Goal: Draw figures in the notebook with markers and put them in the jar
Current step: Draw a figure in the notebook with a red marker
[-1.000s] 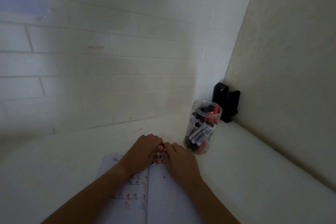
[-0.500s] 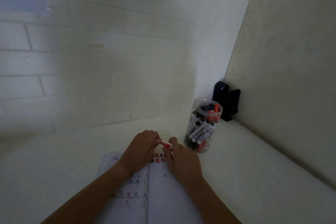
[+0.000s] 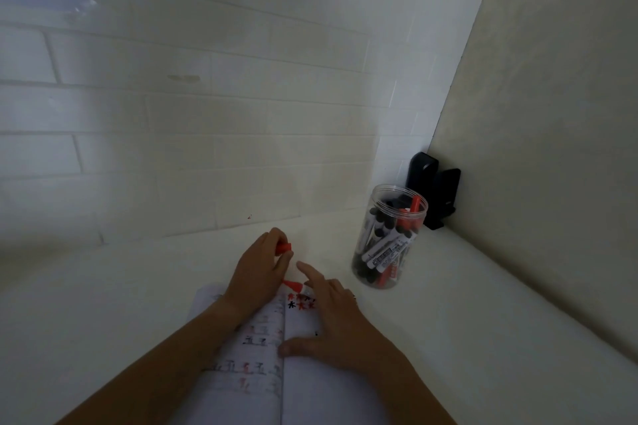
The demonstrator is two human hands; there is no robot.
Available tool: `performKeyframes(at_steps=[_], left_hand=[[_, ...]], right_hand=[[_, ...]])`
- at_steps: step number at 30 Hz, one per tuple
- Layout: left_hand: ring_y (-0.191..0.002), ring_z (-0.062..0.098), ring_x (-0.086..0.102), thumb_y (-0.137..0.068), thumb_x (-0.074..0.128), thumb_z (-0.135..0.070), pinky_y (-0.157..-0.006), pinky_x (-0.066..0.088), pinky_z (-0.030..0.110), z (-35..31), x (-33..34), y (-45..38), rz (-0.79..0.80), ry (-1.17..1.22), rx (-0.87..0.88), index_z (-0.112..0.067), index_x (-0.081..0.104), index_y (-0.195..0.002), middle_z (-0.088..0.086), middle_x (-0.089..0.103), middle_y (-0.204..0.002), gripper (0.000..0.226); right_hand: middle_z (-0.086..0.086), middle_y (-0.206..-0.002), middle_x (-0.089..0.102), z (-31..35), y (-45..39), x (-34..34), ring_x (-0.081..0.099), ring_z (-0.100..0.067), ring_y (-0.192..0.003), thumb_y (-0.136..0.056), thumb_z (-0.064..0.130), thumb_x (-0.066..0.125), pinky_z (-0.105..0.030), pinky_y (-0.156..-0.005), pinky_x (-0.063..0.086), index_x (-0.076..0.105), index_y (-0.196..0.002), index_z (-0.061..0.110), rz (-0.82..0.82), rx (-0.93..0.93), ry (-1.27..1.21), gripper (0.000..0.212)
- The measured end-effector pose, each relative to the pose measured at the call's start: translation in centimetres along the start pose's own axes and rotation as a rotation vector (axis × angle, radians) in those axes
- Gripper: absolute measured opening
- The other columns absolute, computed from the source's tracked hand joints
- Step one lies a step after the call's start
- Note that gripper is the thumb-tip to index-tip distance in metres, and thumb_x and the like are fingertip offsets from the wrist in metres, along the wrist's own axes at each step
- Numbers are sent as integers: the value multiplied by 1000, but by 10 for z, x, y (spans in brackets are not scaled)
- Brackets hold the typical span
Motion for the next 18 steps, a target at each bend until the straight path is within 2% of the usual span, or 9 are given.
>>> performKeyframes(at_steps=[2, 5, 8, 10, 11, 14, 16, 18], left_hand=[[-77, 5, 55, -94, 64, -18, -66, 40, 15, 3, -5, -2, -65, 0, -29, -21, 52, -95, -8, 58, -86, 13], [-72, 10, 56, -95, 62, -15, -63, 44, 24, 12, -11, -5, -138, 11, -133, -18, 51, -92, -4, 58, -81, 12], [-71, 15, 53, -94, 57, -11, -61, 42, 31, 19, -11, -7, -118, 30, -212, -16, 50, -93, -2, 55, -78, 9], [-74, 17, 51, -92, 51, -12, -62, 37, 32, 19, -10, -8, -89, 31, -205, -18, 53, -97, -3, 52, -80, 8], [-76, 17, 50, -91, 46, -16, -64, 35, 32, 18, -10, -8, -75, 24, -186, -19, 56, -99, -5, 50, -80, 13], [-81, 15, 46, -84, 31, -34, -70, 39, 34, 11, -5, -8, 13, 1, -70, -22, 63, -95, -10, 45, -81, 36], [-81, 12, 44, -82, 34, -37, -72, 42, 34, 6, 3, -6, 122, -33, 31, -25, 64, -96, -11, 43, -82, 36], [-81, 11, 42, -83, 42, -40, -71, 42, 34, 5, 11, -3, 198, -117, 130, -30, 65, -99, -10, 42, -84, 30]], right_hand=[[16, -145, 40, -8, -3, 0, 36, -6, -132, -65, 81, 75, -35, -109, 28, -3, -156, 53, -20, 25, -5, 123], [16, -143, 43, -16, -7, 3, 36, -4, -130, -61, 82, 77, -34, -106, 27, -7, -155, 54, -45, 60, -23, 130], [33, -135, 32, -20, -13, 1, 30, 3, -126, -63, 80, 77, -29, -100, 21, -9, -156, 51, -98, 59, 11, 130], [43, -134, 21, -25, -19, -4, 24, 6, -126, -64, 81, 75, -29, -102, 18, -8, -158, 47, -140, 60, 31, 129], [42, -137, 20, -27, -22, -6, 22, 5, -128, -64, 82, 73, -30, -103, 17, -7, -158, 45, -160, 67, 42, 129], [18, -148, 30, -31, -30, -10, 26, -7, -135, -60, 90, 64, -31, -99, 18, -5, -161, 41, -228, 131, 123, 131], [10, -151, 30, -33, -32, -11, 28, -12, -137, -58, 98, 53, -32, -99, 21, -1, -162, 38, -266, 168, 185, 132], [6, -152, 30, -35, -31, -10, 28, -15, -137, -66, 99, 42, -34, -104, 26, 8, -162, 37, -311, 185, 246, 120]])
Point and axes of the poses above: each hand's wrist, its own y-axis away from the middle knuckle, its own x-axis out of the palm, z = x × y, the point moved 6 cm from there along -y, towards the middle knuckle
